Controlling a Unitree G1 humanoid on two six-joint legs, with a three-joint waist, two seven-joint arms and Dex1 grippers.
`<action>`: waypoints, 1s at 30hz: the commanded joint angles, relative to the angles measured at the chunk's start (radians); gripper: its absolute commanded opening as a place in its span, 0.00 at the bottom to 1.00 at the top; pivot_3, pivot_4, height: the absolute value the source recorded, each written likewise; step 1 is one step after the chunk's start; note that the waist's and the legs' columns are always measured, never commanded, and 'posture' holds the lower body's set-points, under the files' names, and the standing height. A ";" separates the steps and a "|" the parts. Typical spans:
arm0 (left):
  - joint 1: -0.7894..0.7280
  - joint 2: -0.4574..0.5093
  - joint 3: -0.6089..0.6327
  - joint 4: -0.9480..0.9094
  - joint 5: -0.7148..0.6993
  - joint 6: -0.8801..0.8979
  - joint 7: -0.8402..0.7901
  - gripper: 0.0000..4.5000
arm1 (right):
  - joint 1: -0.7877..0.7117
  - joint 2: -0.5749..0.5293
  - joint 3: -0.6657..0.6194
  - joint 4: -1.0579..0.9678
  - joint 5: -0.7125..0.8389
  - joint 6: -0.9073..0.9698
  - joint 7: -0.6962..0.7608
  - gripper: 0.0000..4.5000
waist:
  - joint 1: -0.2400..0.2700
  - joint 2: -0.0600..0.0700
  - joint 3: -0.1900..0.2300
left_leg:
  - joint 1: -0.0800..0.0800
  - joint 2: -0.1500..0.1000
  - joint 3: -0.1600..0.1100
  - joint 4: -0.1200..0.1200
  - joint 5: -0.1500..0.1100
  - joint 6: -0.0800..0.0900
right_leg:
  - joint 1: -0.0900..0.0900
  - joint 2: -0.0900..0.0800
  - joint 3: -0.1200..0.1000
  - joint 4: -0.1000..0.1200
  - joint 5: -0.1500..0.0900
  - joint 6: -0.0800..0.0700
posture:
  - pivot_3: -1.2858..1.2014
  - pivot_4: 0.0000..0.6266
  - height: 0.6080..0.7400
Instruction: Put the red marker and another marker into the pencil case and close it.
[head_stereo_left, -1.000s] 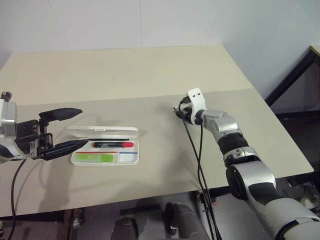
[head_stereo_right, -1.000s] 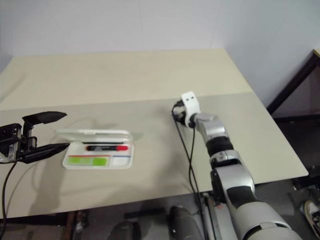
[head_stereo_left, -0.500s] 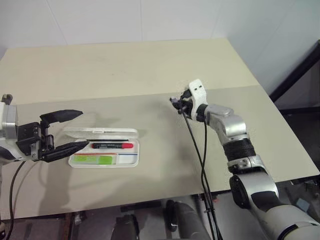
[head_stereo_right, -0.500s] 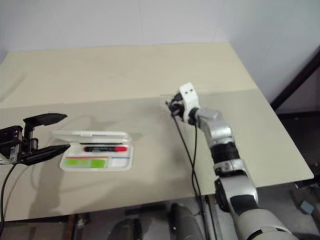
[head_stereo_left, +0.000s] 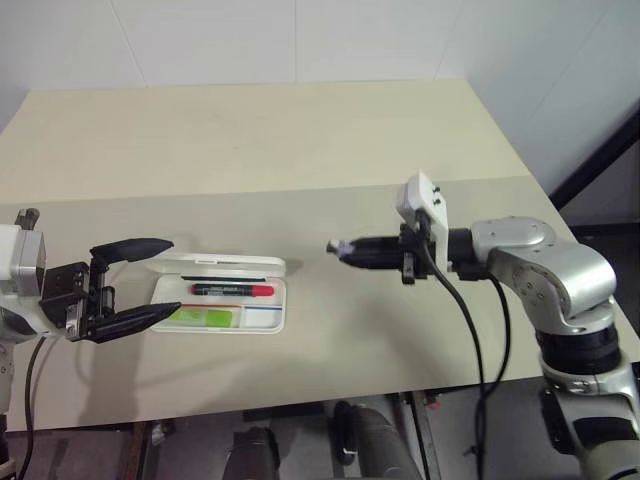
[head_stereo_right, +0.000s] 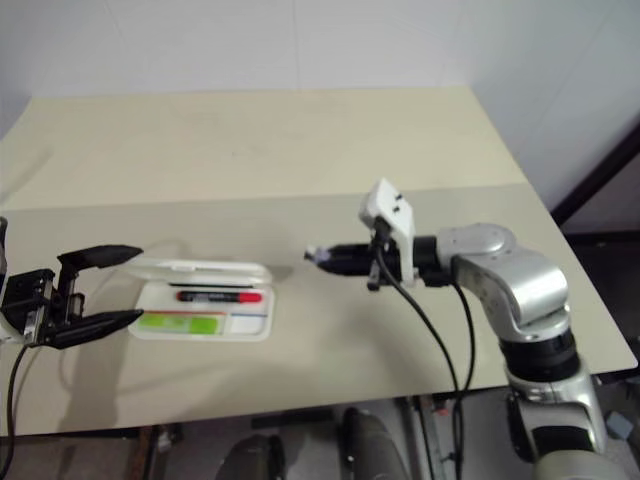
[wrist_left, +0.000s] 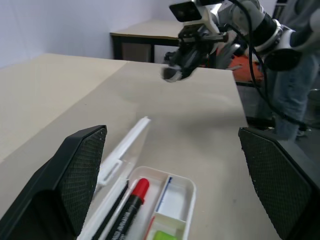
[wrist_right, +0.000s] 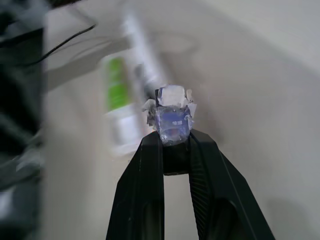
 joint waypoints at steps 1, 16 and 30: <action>0.034 0.030 0.026 0.037 0.040 -0.074 -0.087 1.00 | -0.013 0.003 0.069 -0.036 -0.003 0.022 -0.028 0.08 | -0.004 0.000 0.000 | 0.001 0.000 0.000 0.000 0.000 0.000 | 0.000 0.000 0.001 0.000 0.000 0.000 | 0.52 0.24 1.00; 0.200 0.097 0.082 0.149 0.124 -0.236 -0.180 1.00 | -0.143 0.246 0.380 0.023 -0.146 0.062 -0.247 0.08 | -0.003 -0.002 -0.001 | 0.002 0.001 0.000 0.000 -0.003 -0.001 | -0.002 0.000 0.003 0.004 -0.002 -0.004 | 0.52 0.24 1.00; 0.287 0.080 0.150 0.057 0.080 -0.215 -0.125 1.00 | -0.190 0.377 0.477 0.112 -0.248 0.041 -0.293 0.08 | -0.003 -0.003 -0.002 | 0.002 0.002 0.003 0.002 -0.003 -0.002 | -0.002 0.001 0.002 0.007 -0.003 -0.005 | 0.52 0.24 1.00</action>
